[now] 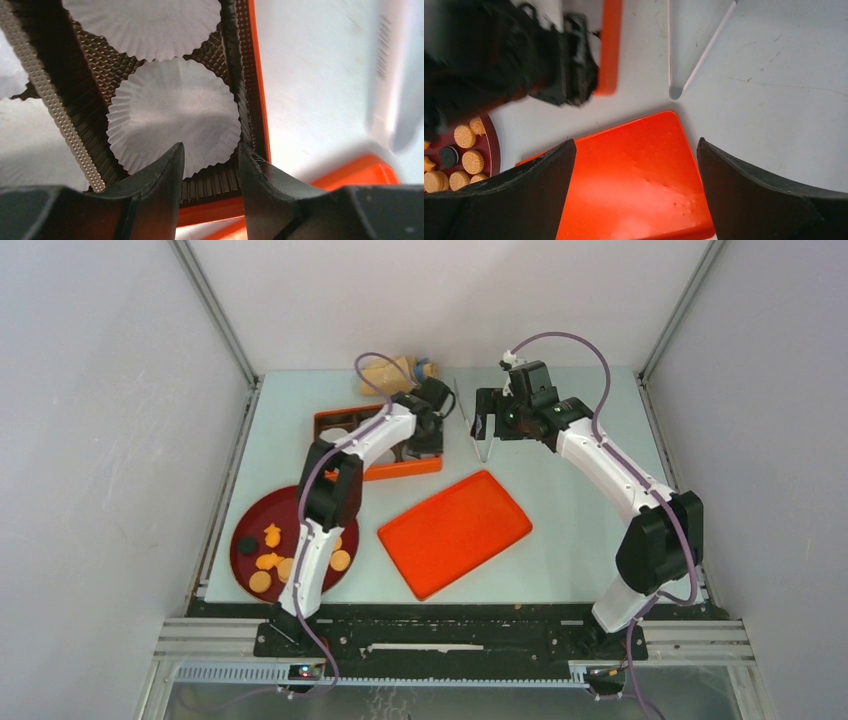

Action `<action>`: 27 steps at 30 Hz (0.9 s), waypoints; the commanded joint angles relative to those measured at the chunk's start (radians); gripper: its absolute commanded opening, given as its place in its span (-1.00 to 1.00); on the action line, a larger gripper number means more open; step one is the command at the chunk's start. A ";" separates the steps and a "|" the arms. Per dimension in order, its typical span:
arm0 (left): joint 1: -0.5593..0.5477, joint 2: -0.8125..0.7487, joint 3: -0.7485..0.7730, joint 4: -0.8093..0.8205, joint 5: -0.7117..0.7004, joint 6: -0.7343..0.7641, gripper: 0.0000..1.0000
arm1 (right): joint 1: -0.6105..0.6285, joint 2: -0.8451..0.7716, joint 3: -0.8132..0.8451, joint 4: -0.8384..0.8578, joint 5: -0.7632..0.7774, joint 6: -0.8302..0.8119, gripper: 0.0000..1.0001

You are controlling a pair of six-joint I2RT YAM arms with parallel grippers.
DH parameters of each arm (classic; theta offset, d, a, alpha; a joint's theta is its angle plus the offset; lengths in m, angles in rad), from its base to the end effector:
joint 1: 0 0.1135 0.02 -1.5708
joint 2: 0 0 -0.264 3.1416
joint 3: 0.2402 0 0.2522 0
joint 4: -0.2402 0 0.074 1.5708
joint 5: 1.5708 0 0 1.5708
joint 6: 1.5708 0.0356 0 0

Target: Pack the cookies

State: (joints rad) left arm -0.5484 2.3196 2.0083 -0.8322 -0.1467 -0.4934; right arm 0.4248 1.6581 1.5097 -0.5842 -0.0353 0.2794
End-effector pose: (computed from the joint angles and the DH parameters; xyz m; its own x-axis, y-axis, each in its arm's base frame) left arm 0.4264 -0.2544 0.1896 -0.9038 0.0031 -0.4280 0.0409 0.9960 -0.0791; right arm 0.3417 0.1560 0.3263 -0.7059 -0.0168 -0.7081 -0.2508 0.9409 0.2277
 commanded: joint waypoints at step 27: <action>-0.166 -0.560 -0.372 -0.064 -0.277 -0.100 0.06 | 0.007 -0.205 -0.124 -0.035 0.010 0.044 0.99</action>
State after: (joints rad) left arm -0.7094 1.8557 1.7546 -0.7982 -0.3225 -0.5365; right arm 0.3908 1.4681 1.3991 -0.5880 -0.0151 0.3027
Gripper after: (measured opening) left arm 0.556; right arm 0.993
